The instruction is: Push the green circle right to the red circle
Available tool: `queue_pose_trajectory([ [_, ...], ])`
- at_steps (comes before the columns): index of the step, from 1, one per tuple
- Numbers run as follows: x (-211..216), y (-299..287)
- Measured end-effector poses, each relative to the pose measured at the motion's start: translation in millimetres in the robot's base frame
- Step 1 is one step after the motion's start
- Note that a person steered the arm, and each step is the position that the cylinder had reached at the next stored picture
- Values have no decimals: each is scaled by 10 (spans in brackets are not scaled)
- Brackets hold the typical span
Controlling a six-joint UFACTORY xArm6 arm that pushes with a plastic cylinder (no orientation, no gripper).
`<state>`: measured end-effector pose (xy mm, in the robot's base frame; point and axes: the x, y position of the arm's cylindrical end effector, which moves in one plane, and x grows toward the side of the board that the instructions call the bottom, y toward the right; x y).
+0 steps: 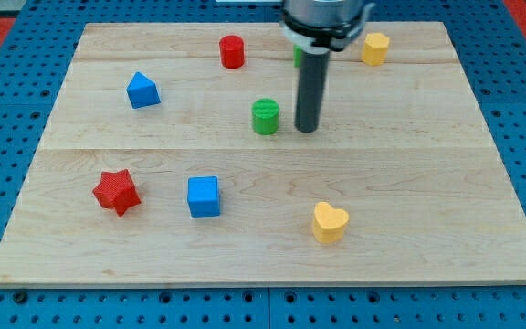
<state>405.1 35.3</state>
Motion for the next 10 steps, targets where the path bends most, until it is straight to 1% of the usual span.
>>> queue_pose_trajectory([
  [1,-50,-522],
  [3,-301,-1502],
  [4,-501,-1559],
  [5,-742,-1447],
  [6,-902,-1014],
  [7,-912,-833],
  [8,-1096,-610],
  [9,-1205,-554],
  [10,-899,-244],
])
